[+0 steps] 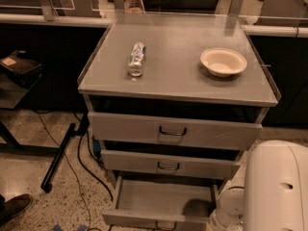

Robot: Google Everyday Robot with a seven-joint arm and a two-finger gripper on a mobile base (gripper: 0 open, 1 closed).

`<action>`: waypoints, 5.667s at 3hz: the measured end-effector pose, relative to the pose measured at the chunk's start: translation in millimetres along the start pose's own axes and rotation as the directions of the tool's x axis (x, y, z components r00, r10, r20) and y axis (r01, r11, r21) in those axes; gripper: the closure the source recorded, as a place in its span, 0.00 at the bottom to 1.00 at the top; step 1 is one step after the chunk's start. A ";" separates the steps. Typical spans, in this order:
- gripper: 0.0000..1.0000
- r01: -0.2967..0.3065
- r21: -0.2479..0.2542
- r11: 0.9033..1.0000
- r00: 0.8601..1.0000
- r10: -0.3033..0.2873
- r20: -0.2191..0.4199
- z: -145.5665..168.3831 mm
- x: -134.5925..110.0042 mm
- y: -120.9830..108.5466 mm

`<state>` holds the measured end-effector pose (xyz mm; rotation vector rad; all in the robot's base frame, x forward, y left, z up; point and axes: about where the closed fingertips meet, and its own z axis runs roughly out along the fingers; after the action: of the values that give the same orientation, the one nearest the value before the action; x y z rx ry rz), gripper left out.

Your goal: Close bottom drawer

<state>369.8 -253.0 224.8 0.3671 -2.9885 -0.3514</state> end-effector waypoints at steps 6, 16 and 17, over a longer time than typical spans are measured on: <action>1.00 -0.233 0.069 0.970 0.961 0.218 0.172 45.4 -75.6 -34.1; 1.00 -0.538 -0.116 0.835 0.733 0.532 0.424 11.7 -171.4 -65.9; 1.00 -0.503 -0.140 0.853 0.769 0.516 0.379 -22.3 -154.2 -73.7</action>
Offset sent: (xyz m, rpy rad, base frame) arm 0.0296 -0.0038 -0.0417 -0.0534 -0.0647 -0.1664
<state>538.2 -288.7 216.2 -0.6039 -3.2916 -0.4551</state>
